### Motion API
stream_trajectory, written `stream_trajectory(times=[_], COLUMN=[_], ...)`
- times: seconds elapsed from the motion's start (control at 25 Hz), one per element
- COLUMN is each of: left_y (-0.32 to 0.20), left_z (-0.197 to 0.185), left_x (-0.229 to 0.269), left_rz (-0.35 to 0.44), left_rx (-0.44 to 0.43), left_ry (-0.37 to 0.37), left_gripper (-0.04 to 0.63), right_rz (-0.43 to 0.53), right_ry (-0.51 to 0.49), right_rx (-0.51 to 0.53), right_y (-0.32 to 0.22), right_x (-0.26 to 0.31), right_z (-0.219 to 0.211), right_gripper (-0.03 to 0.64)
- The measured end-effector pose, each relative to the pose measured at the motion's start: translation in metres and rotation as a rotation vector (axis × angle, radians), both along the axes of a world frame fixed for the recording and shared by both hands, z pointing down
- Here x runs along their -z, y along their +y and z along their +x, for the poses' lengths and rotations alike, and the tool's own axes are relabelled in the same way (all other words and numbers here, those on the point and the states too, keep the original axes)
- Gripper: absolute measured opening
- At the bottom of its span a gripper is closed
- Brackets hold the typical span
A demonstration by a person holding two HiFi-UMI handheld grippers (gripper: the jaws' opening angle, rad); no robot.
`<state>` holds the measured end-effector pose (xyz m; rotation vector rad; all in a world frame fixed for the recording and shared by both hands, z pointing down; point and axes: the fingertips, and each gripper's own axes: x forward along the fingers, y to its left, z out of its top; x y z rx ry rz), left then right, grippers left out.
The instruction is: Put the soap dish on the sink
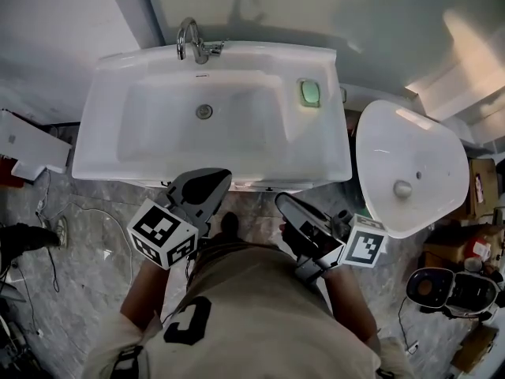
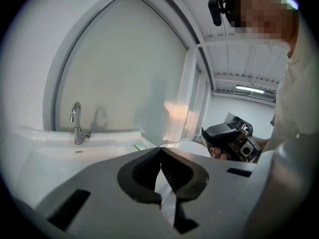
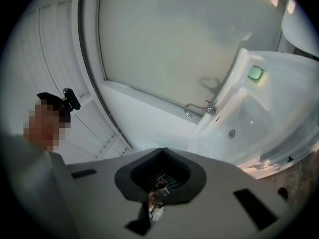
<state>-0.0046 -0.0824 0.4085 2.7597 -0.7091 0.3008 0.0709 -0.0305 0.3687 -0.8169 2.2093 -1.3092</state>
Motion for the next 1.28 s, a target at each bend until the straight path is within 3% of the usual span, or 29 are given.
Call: stream_trajectory(times=[0.48, 0.72, 0.88, 1.28], left_y=[0.067, 0.098, 0.119, 0.169], left_z=[0.055, 0.072, 0.073, 0.058], left_x=[0.016, 0.019, 0.015, 0.001], left_rz=[0.018, 0.033, 0.024, -0.035], left_rx=[-0.036, -0.015, 0.016, 0.112], left_ry=[-0.042, -0.065, -0.086, -0.111], left_gripper=[0.02, 0.02, 0.02, 0.02], right_rz=[-0.025, 0.002, 0.016, -0.033], right_ry=[-0.036, 0.026, 0.097, 0.073], right_rx=[0.028, 0.041, 0.063, 0.132], right_y=[0.069, 0.103, 0.121, 0.155], right_x=[-0.002, -0.005, -0.013, -0.025], right_z=[0.05, 0.075, 0.085, 0.078], right_gripper=[0.008, 0.008, 0.008, 0.008])
